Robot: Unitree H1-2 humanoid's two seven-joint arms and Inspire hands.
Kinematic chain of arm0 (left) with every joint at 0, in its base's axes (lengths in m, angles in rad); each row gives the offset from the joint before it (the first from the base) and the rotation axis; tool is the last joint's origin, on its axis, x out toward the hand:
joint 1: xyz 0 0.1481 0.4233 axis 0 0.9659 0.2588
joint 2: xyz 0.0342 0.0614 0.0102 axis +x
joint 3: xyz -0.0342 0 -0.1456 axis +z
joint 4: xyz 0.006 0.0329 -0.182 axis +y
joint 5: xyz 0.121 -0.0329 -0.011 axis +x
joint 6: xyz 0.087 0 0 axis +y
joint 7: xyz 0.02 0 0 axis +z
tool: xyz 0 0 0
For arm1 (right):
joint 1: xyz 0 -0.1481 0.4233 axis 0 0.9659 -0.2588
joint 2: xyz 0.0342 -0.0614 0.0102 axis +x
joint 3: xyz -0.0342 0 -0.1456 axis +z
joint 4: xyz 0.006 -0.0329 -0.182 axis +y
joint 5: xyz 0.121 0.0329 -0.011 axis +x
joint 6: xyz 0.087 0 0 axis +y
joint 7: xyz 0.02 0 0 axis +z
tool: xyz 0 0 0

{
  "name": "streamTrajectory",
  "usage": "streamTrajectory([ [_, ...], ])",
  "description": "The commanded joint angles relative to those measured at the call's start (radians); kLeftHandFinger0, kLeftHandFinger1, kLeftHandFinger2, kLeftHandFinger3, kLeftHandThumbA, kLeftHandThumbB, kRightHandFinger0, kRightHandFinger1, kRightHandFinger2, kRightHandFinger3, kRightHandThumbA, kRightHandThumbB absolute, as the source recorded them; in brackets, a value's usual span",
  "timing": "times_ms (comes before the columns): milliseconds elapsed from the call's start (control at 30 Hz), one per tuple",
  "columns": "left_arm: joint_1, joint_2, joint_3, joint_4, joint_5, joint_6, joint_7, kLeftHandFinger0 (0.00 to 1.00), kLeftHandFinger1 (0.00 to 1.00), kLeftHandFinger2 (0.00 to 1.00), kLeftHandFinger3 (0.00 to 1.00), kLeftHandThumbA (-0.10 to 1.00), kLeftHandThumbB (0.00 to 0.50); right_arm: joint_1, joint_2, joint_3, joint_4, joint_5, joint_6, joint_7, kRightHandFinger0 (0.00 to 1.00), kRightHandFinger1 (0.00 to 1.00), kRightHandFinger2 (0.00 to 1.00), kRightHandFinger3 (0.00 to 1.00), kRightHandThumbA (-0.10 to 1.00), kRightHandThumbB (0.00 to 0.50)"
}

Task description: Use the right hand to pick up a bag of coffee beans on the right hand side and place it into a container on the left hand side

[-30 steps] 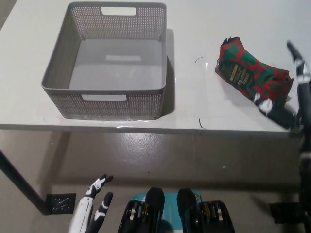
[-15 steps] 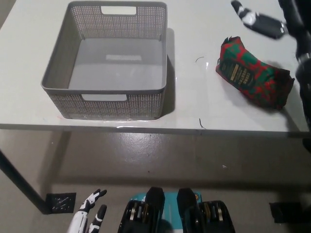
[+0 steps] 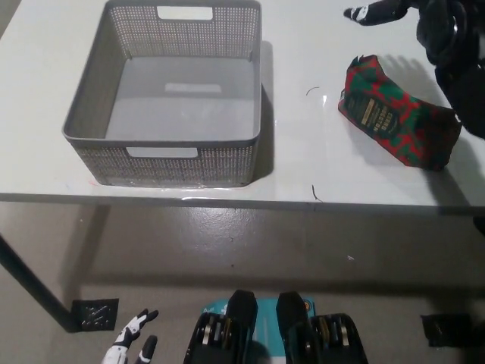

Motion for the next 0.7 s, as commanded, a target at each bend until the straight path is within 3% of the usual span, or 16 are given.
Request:
streamTrajectory([
  [0, 0.027, 0.009, 0.017, -0.054, -0.041, -0.044, -0.004, 1.0, 1.0, 1.0, 1.0, 1.0, 0.467, -0.083, -0.004, 0.036, 0.045, -0.03, 0.039, 0.107, 1.0, 1.0, 1.0, 1.0, 0.85, 0.5],
  [133, 0.039, 0.01, 0.021, -0.049, -0.05, -0.061, -0.004, 1.0, 1.0, 1.0, 1.0, 1.0, 0.469, -0.072, -0.002, 0.07, 0.05, -0.027, 0.062, 0.18, 1.0, 1.0, 1.0, 1.0, 0.91, 0.5],
  [367, 0.041, 0.012, 0.024, -0.042, -0.024, -0.079, 0.003, 1.0, 1.0, 1.0, 1.0, 1.0, 0.451, -0.036, -0.006, 0.086, 0.06, -0.009, 0.078, 0.237, 1.0, 1.0, 1.0, 1.0, 0.88, 0.5],
  [600, 0.029, 0.007, 0.02, -0.024, -0.004, -0.077, 0.007, 1.0, 1.0, 1.0, 1.0, 1.0, 0.479, 0.006, -0.027, 0.086, 0.012, -0.009, 0.068, 0.286, 1.0, 1.0, 1.0, 1.0, 0.94, 0.5],
  [667, 0.032, 0.005, 0.021, -0.023, 0.0, -0.079, 0.009, 1.0, 1.0, 1.0, 1.0, 1.0, 0.485, 0.014, -0.026, 0.094, 0.006, -0.018, 0.072, 0.299, 1.0, 1.0, 1.0, 1.0, 0.91, 0.5],
])
